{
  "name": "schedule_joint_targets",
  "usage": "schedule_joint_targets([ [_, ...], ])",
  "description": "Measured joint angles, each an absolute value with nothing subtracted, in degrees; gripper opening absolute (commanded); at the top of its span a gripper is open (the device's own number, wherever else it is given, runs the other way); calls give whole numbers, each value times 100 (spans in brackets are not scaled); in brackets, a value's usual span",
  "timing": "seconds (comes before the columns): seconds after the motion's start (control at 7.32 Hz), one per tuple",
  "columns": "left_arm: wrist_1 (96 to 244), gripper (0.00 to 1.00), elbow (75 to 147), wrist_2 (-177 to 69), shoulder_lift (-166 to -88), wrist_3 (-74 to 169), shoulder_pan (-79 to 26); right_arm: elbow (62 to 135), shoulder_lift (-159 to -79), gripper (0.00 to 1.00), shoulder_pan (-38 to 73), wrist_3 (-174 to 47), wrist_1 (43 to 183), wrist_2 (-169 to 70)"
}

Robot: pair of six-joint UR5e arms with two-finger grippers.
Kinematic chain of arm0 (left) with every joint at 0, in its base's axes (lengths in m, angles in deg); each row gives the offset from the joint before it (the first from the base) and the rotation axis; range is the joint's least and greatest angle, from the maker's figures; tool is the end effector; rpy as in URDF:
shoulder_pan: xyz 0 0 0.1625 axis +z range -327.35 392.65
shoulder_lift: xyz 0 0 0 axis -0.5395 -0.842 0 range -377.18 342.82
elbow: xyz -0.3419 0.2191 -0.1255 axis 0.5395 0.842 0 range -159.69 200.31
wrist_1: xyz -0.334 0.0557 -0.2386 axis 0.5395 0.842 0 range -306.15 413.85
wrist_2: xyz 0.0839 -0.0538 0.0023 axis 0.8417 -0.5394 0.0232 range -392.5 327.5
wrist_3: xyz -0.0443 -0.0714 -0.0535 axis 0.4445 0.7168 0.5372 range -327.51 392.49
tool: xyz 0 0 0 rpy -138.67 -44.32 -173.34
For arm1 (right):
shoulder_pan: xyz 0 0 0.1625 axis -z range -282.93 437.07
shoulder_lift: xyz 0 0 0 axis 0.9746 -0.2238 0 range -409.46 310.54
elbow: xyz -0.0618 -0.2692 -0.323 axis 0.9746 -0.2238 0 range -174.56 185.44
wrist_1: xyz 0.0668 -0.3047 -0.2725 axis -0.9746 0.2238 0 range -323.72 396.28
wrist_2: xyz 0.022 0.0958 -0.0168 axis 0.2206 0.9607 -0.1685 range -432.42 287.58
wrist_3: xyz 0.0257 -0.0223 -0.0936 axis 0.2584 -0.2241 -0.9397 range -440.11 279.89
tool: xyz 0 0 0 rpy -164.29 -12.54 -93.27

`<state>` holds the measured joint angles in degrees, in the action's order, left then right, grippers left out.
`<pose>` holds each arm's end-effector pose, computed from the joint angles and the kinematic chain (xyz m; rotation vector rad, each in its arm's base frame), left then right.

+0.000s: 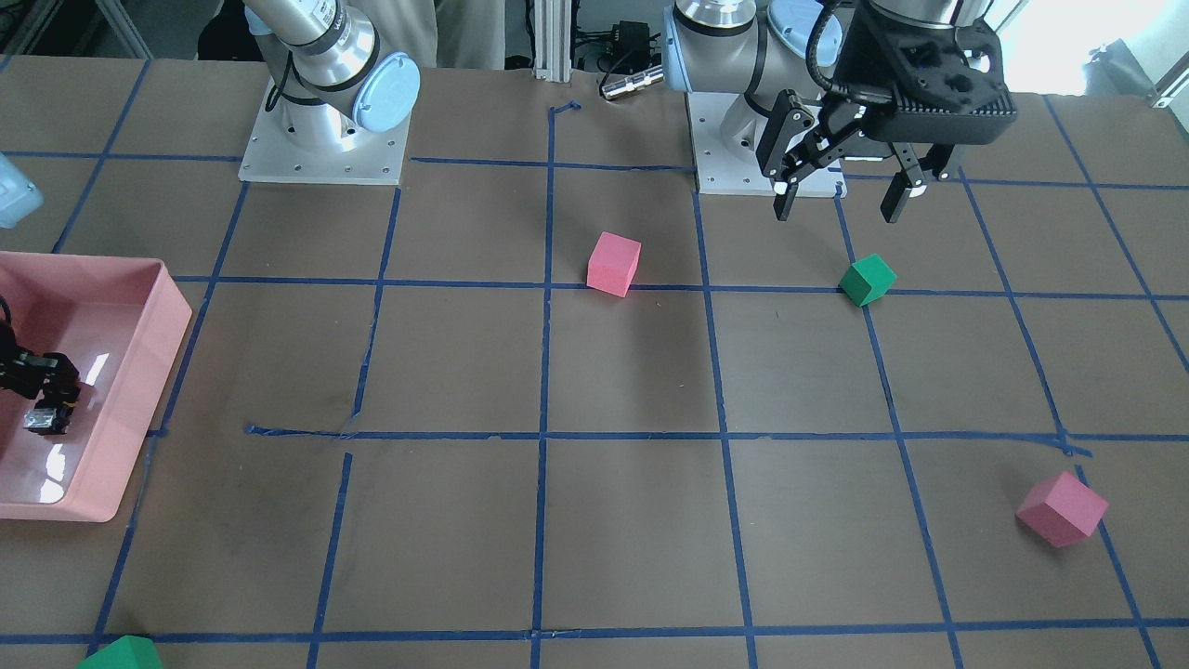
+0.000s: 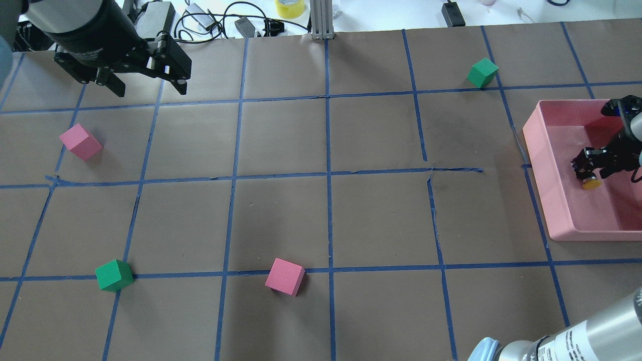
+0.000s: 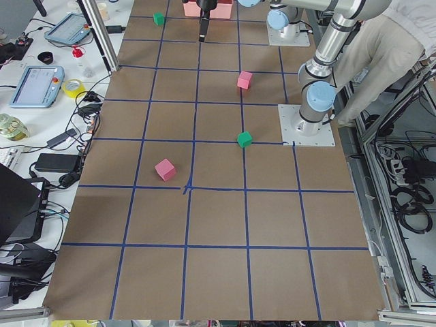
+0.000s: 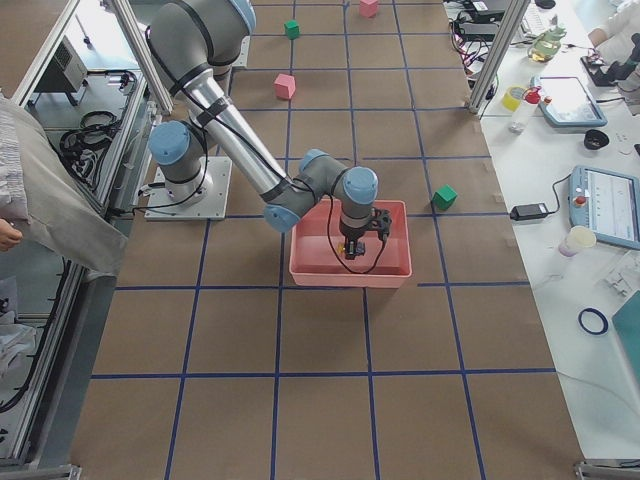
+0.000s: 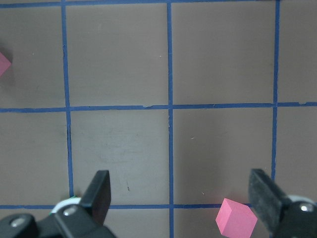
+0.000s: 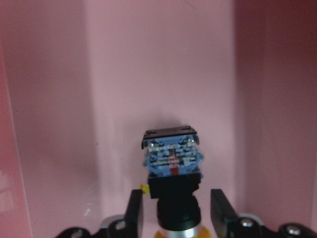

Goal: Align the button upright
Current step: 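Lower the right gripper into the tray and grasp the yellow-capped button, then lift the button out of the tray and carry it toward the table center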

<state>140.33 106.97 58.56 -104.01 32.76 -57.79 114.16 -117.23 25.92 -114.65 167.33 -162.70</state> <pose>-0.1352 -0.4807 0.5505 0.0022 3.1122 -0.2730 -0.2459 -0.5171 0.1995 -0.1179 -3.1344 -0.0023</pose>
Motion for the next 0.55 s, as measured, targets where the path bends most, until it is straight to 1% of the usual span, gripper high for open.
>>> schedule_joint_targets([
  [0.55, 14033, 100, 10696, 5863, -10401, 3276, -5779, 11194, -11903, 0, 2576, -11536, 16561, -16248],
])
